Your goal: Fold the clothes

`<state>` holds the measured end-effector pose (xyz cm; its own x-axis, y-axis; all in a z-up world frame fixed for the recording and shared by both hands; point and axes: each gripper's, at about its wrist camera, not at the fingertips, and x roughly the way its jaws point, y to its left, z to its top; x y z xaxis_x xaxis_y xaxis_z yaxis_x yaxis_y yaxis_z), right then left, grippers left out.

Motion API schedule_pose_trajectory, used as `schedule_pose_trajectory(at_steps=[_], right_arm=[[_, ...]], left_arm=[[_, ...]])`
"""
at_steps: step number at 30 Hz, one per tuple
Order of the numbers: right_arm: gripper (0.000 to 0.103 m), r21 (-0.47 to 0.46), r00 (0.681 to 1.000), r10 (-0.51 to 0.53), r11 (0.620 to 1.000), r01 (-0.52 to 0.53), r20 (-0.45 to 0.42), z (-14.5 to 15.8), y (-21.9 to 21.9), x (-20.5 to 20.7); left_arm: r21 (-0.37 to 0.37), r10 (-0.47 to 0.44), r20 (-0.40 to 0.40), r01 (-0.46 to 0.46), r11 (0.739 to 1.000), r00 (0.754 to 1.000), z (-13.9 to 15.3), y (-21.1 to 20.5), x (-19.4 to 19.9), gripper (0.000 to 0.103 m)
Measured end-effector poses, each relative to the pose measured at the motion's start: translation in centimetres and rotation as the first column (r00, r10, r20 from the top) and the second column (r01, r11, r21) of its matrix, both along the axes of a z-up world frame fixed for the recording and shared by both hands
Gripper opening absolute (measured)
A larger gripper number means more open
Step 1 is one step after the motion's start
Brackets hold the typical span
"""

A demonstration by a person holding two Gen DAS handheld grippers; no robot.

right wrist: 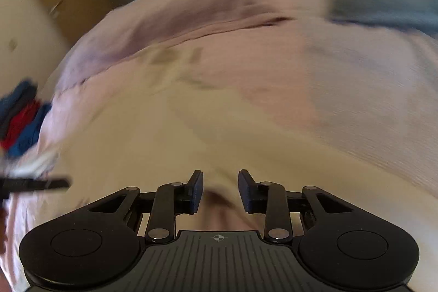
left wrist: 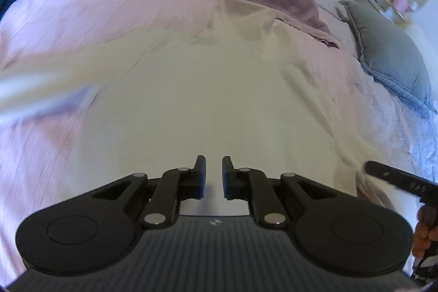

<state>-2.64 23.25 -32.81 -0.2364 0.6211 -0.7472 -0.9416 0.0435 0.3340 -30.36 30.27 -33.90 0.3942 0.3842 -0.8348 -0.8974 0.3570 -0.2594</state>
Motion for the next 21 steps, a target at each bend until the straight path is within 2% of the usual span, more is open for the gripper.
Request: schedule_pose_trajectory(at_steps=[2, 8, 11, 13, 16, 21], right_arm=[[0.031, -0.018, 0.999, 0.018, 1.000, -0.017, 0.048, -1.1, 2.2, -2.4], [0.031, -0.006, 0.983, 0.064, 0.998, -0.064, 0.173, -4.0, 9.8, -5.1], [0.031, -0.031, 0.974, 0.015, 0.999, -0.009, 0.226, -6.3, 14.3, -5.2], [0.031, -0.007, 0.973, -0.044, 0.999, 0.047, 0.226, -6.3, 16.4, -4.2], [0.031, 0.033, 0.981, -0.096, 0.995, 0.091, 0.169, -4.8, 18.6, -2.2], [0.031, 0.083, 0.997, -0.036, 0.996, 0.030, 0.065, -3.5, 20.5, -0.7]], left_arm=[[0.003, -0.029, -0.012, 0.029, 1.000, 1.000, -0.9, 2.3, 1.0, 0.009], [0.023, -0.139, -0.055, 0.140, 0.990, 0.989, -3.8, 8.5, 3.9, 0.009], [0.032, -0.155, -0.080, 0.158, 0.987, 0.985, -5.4, 12.2, 5.3, 0.009], [0.043, -0.138, -0.062, 0.141, 0.989, 0.988, -5.3, 15.0, 5.7, 0.008], [0.083, -0.115, -0.012, 0.116, 0.990, 0.993, -3.9, 18.4, 6.0, 0.010], [0.072, -0.163, 0.082, 0.157, 0.985, 0.983, -3.3, 21.8, 7.1, 0.016]])
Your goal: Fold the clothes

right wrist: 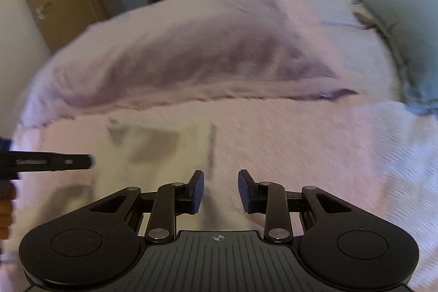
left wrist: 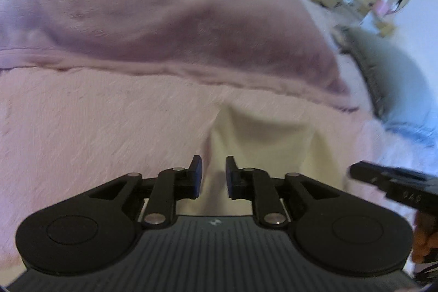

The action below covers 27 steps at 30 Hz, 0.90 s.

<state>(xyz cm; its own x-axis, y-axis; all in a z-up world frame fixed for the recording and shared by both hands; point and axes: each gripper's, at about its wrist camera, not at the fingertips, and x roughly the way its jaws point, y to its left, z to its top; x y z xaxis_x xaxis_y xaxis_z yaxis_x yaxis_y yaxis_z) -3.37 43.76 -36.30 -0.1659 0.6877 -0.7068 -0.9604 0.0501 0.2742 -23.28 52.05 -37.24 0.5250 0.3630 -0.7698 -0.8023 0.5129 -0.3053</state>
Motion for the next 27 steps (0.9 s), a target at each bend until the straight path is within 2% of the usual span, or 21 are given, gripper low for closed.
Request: schedule_pose_trajectory(at_steps=[2, 5, 7, 9, 10, 12, 15, 18, 21, 24, 26, 27], right_arm=[[0.031, -0.004, 0.999, 0.045, 0.999, -0.045, -0.026, -0.6, 1.5, -0.4], [0.031, -0.045, 0.995, 0.078, 0.996, -0.076, 0.057, -2.5, 4.5, -2.1], [0.031, -0.048, 0.997, 0.027, 0.999, -0.023, 0.073, -3.6, 6.3, -1.8], [0.031, -0.033, 0.998, -0.037, 0.999, 0.039, 0.055, -3.2, 7.1, -0.7], [0.031, -0.028, 0.998, -0.052, 0.998, 0.053, 0.036, -2.7, 7.1, -0.1], [0.031, 0.003, 0.998, -0.062, 0.998, 0.062, 0.024, -1.3, 5.8, 0.6], [0.031, 0.024, 1.000, -0.010, 1.000, 0.010, 0.006, 0.8, 2.8, 0.2], [0.031, 0.007, 0.994, 0.111, 0.994, -0.112, 0.010, 1.0, 0.5, -1.9], [0.031, -0.011, 0.978, 0.180, 0.984, -0.180, 0.103, -0.8, 1.5, -4.7], [0.031, -0.020, 0.985, 0.136, 0.991, -0.135, 0.108, -2.8, 4.6, -4.5], [0.031, 0.002, 0.993, 0.055, 0.998, -0.055, 0.108, -2.4, 5.8, -2.9], [0.031, 0.007, 0.993, 0.012, 1.000, -0.013, 0.116, -1.6, 5.9, -2.0]], left_arm=[[-0.009, -0.027, 0.017, 0.027, 1.000, 0.999, -0.2, 1.2, 0.8, 0.016], [0.011, -0.040, -0.056, 0.040, 0.999, 0.998, -1.7, 2.6, 3.3, 0.017], [-0.007, 0.021, -0.078, -0.022, 1.000, 0.997, -2.8, 4.3, 3.9, 0.020], [-0.051, 0.093, -0.035, -0.095, 0.994, 0.995, -2.9, 5.5, 3.1, 0.020], [-0.045, 0.112, -0.020, -0.113, 0.993, 0.993, -2.4, 5.6, 2.6, 0.019], [0.015, 0.113, -0.013, -0.113, 0.993, 0.993, -0.9, 4.7, 1.5, 0.015], [0.022, 0.046, 0.040, -0.046, 0.999, 0.998, 0.9, 2.4, 0.0, 0.012], [-0.027, -0.092, 0.091, 0.095, 0.995, 0.992, 0.9, 0.0, 0.7, 0.012], [-0.012, -0.152, 0.030, 0.153, 0.988, 0.988, -1.3, -0.1, 3.8, 0.012], [0.033, -0.038, 0.006, 0.037, 0.999, 0.999, -3.1, 3.2, 5.4, 0.012], [0.050, 0.064, 0.026, -0.066, 0.997, 0.998, -2.5, 5.0, 4.6, 0.010], [0.052, 0.085, 0.034, -0.087, 0.995, 0.996, -1.7, 4.9, 3.8, 0.010]])
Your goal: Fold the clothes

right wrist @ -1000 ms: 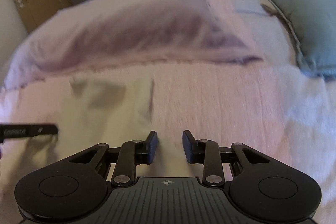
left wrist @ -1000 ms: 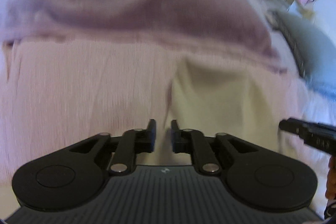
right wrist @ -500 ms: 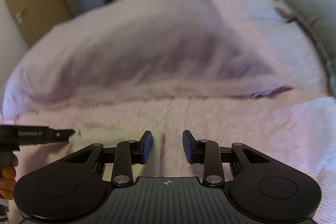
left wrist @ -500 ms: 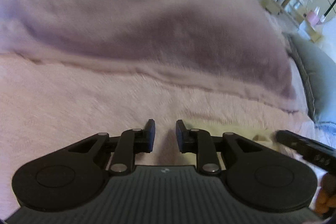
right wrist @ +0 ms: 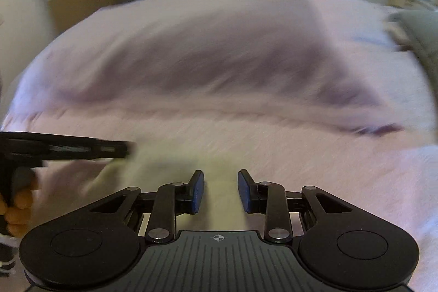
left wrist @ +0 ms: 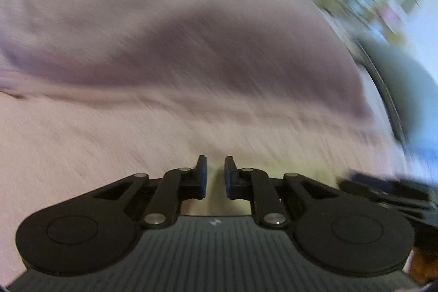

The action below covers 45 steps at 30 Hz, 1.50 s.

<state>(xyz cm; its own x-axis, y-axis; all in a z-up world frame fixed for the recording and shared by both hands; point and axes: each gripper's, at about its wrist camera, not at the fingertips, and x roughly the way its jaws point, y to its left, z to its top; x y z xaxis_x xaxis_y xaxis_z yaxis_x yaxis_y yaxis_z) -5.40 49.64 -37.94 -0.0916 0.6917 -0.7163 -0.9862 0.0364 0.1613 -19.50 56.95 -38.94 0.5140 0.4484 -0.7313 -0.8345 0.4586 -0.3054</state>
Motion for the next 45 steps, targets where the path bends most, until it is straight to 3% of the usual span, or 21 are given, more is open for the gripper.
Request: schedule_pose_trajectory(at_steps=[2, 5, 9, 13, 15, 19, 21, 23, 25, 27, 30, 33, 36, 37, 38, 39, 42, 45], right_arm=[[0.031, 0.029, 0.998, -0.022, 0.999, 0.024, -0.055, 2.3, -1.4, 2.2], [0.031, -0.007, 0.987, 0.010, 1.000, -0.011, -0.158, 4.4, -5.3, 4.0], [0.032, -0.094, 0.986, 0.061, 0.993, -0.076, -0.153, 5.3, -12.0, 1.9], [0.031, -0.148, 0.991, 0.103, 0.982, -0.114, -0.080, 5.0, -20.7, -3.0], [0.031, -0.217, 0.994, 0.104, 0.970, -0.109, -0.038, 4.3, -25.5, -5.3], [0.031, -0.396, 0.997, 0.073, 0.915, -0.078, -0.028, 3.6, -36.0, -6.8], [0.031, -0.510, 0.998, 0.040, 0.858, -0.063, -0.056, 3.5, -40.5, -6.9], [0.031, -0.606, 0.993, -0.068, 0.795, -0.005, -0.098, 3.3, -44.5, -6.3], [0.031, -0.637, 0.975, -0.193, 0.767, 0.078, -0.113, 3.7, -47.4, -5.4], [0.031, -0.601, 0.950, -0.281, 0.786, 0.147, -0.135, 4.8, -49.2, -4.6], [0.032, -0.528, 0.921, -0.352, 0.820, 0.219, -0.165, 5.6, -50.5, -3.9], [0.037, -0.504, 0.903, -0.378, 0.831, 0.234, -0.204, 4.5, -51.4, -3.8], [0.039, -0.490, 0.898, -0.371, 0.844, 0.219, -0.238, 2.5, -52.5, -4.4], [0.020, -0.483, 0.895, -0.364, 0.850, 0.208, -0.256, 2.0, -52.8, -4.6], [0.007, -0.472, 0.896, -0.358, 0.858, 0.204, -0.262, 1.9, -53.2, -4.9], [0.004, -0.461, 0.897, -0.351, 0.865, 0.200, -0.268, 1.8, -53.5, -5.1], [0.005, -0.463, 0.901, -0.355, 0.861, 0.211, -0.250, 1.4, -54.9, -5.5], [0.005, -0.553, 0.912, -0.373, 0.802, 0.225, -0.170, 2.1, -55.9, -5.8]], left_arm=[[-0.004, -0.022, 0.014, 0.022, 1.000, 1.000, 1.4, -1.5, -2.0, 0.010], [-0.011, -0.055, 0.034, 0.056, 0.998, 0.998, 3.6, -3.7, -5.1, 0.010], [-0.092, -0.145, -0.028, 0.142, 0.986, 0.989, 3.9, -11.3, -8.7, 0.010], [-0.159, -0.193, -0.117, 0.173, 0.972, 0.974, 3.3, -21.2, -13.5, 0.010], [-0.170, -0.205, -0.178, 0.175, 0.970, 0.962, 3.2, -25.6, -16.3, 0.011], [-0.266, -0.209, -0.278, 0.134, 0.955, 0.937, 3.5, -32.9, -22.2, 0.010], [-0.311, -0.220, -0.309, 0.120, 0.943, 0.925, 4.1, -35.7, -24.7, 0.010], [-0.356, -0.229, -0.317, 0.109, 0.928, 0.920, 4.8, -37.9, -26.9, 0.010], [-0.382, -0.230, -0.311, 0.101, 0.919, 0.922, 5.4, -39.1, -28.4, 0.010], [-0.383, -0.202, -0.281, 0.083, 0.920, 0.938, 6.2, -39.7, -29.6, 0.010], [-0.402, -0.099, -0.196, 0.012, 0.916, 0.976, 6.7, -40.0, -31.5, 0.022], [-0.406, 0.006, -0.139, -0.063, 0.912, 0.990, 6.0, -40.9, -32.9, 0.029], [-0.383, 0.064, -0.131, -0.110, 0.917, 0.989, 4.6, -42.5, -33.6, 0.025], [-0.377, 0.068, -0.130, -0.113, 0.919, 0.989, 4.3, -42.8, -33.6, 0.003], [-0.364, 0.069, -0.133, -0.113, 0.925, 0.989, 4.2, -43.1, -33.6, 0.004], [-0.344, 0.071, -0.137, -0.114, 0.932, 0.988, 4.4, -43.6, -33.7, 0.004], [-0.293, 0.077, -0.202, -0.136, 0.947, 0.976, 4.9, -45.0, -33.7, 0.008], [-0.321, 0.097, -0.276, -0.187, 0.928, 0.956, 6.6, -46.8, -33.4, 0.010]])
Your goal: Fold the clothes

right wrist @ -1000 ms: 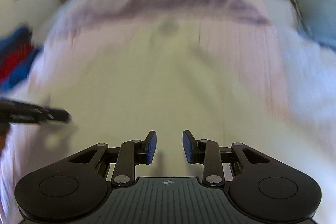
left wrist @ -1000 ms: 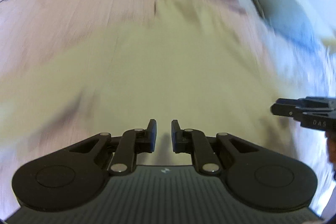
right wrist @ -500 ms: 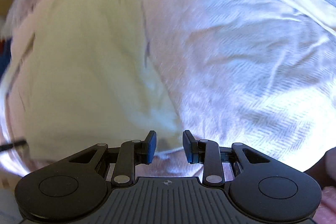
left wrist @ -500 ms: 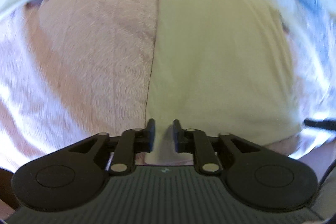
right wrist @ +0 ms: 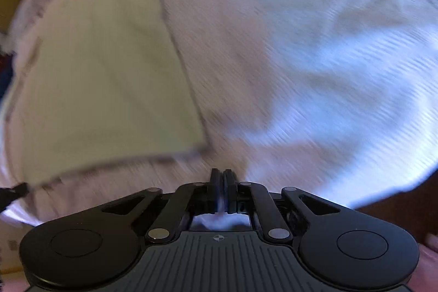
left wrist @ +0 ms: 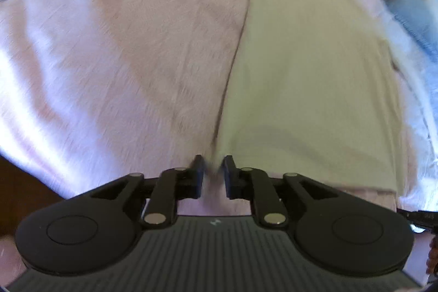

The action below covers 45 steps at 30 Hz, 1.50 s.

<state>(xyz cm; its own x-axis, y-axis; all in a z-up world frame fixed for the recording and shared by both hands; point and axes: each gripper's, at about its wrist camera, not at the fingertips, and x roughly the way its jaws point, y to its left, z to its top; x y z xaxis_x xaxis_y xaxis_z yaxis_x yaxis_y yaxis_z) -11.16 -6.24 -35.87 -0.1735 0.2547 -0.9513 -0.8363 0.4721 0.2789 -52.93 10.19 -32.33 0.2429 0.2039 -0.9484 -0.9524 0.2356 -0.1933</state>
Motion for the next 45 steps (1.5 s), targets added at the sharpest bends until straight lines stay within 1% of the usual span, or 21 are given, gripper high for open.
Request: schedule_pose_trajectory(at_steps=[1, 2, 3, 5, 6, 7, 8, 10, 11, 12, 14, 16, 22, 30, 39, 41, 43, 45], right_arm=[[0.005, -0.021, 1.000, 0.006, 1.000, -0.005, 0.006, 0.9, -0.3, -0.2], [0.005, -0.013, 1.000, 0.008, 1.000, -0.008, 0.009, 2.0, -0.6, -0.4], [0.006, 0.022, 1.000, 0.018, 1.000, -0.018, 0.016, 3.7, -0.7, -0.8], [0.012, 0.092, 0.999, 0.036, 0.995, -0.039, 0.030, 7.1, -1.1, -1.6], [0.031, 0.124, 0.998, 0.053, 0.991, -0.057, 0.038, 8.7, -1.1, -2.1], [0.057, 0.156, 0.996, 0.069, 0.985, -0.076, 0.047, 10.3, -1.1, -2.6], [0.062, 0.188, 0.995, 0.086, 0.978, -0.095, 0.056, 12.0, -1.1, -3.0], [0.062, 0.239, 0.987, 0.128, 0.960, -0.148, 0.097, 14.9, -1.0, -4.3], [0.062, 0.257, 0.982, 0.146, 0.951, -0.173, 0.120, 16.3, -1.2, -5.0], [0.062, 0.259, 0.979, 0.153, 0.948, -0.185, 0.136, 17.0, -1.5, -5.5], [0.062, 0.263, 0.972, 0.166, 0.943, -0.206, 0.166, 18.3, -2.1, -6.5], [0.062, 0.251, 0.972, 0.166, 0.946, -0.205, 0.166, 18.6, -2.9, -6.8], [0.062, 0.209, 0.975, 0.158, 0.959, -0.190, 0.159, 18.7, -4.0, -6.2], [0.062, 0.225, 0.963, 0.195, 0.946, -0.235, 0.186, 20.7, -3.5, -6.8], [0.062, 0.199, 0.961, 0.210, 0.949, -0.245, 0.181, 20.4, -2.5, -6.8], [0.062, 0.196, 0.960, 0.213, 0.949, -0.247, 0.181, 20.2, -2.1, -6.8], [0.062, 0.190, 0.961, 0.213, 0.950, -0.246, 0.178, 19.9, -1.4, -6.7], [0.062, 0.185, 0.962, 0.208, 0.953, -0.239, 0.175, 19.6, -0.7, -6.5]], left_arm=[[0.003, 0.005, -0.008, -0.005, 1.000, 1.000, 1.2, -0.8, 0.3, 0.011], [0.006, 0.010, -0.017, -0.010, 1.000, 1.000, 2.4, -1.7, 0.7, 0.011], [0.017, 0.012, -0.025, -0.011, 1.000, 1.000, 3.7, -2.5, 1.3, 0.011], [0.053, 0.010, -0.040, -0.008, 0.999, 0.999, 6.8, -4.1, 2.9, 0.013], [0.071, 0.005, -0.045, -0.002, 0.997, 0.999, 8.2, -4.7, 3.8, 0.015], [0.088, -0.004, -0.046, 0.008, 0.996, 0.999, 9.6, -5.2, 4.8, 0.016], [0.112, -0.017, -0.053, 0.023, 0.993, 0.998, 10.9, -5.7, 5.7, 0.018], [0.172, -0.047, -0.076, 0.060, 0.983, 0.996, 13.7, -6.8, 7.5, 0.027], [0.201, -0.059, -0.092, 0.076, 0.977, 0.994, 14.9, -7.4, 8.2, 0.030], [0.230, -0.067, -0.114, 0.092, 0.969, 0.991, 16.1, -8.0, 8.8, 0.034], [0.274, -0.072, -0.141, 0.109, 0.956, 0.987, 17.9, -9.0, 9.6, 0.036], [0.289, -0.070, -0.143, 0.109, 0.951, 0.987, 19.0, -9.7, 9.7, 0.039], [0.282, -0.053, -0.135, 0.090, 0.955, 0.989, 19.7, -10.4, 9.4, 0.039], [0.294, -0.029, -0.124, 0.065, 0.954, 0.992, 21.2, -10.7, 8.6, 0.039], [0.267, -0.010, -0.125, 0.043, 0.963, 0.992, 20.7, -9.7, 8.5, 0.040], [0.261, 0.003, -0.101, 0.023, 0.965, 0.995, 20.3, -9.2, 8.2, 0.040], [0.246, 0.034, -0.049, -0.021, 0.969, 0.998, 19.7, -8.3, 7.4, 0.040], [0.225, 0.118, 0.040, -0.123, 0.967, 0.992, 18.8, -6.6, 5.5, 0.040]])
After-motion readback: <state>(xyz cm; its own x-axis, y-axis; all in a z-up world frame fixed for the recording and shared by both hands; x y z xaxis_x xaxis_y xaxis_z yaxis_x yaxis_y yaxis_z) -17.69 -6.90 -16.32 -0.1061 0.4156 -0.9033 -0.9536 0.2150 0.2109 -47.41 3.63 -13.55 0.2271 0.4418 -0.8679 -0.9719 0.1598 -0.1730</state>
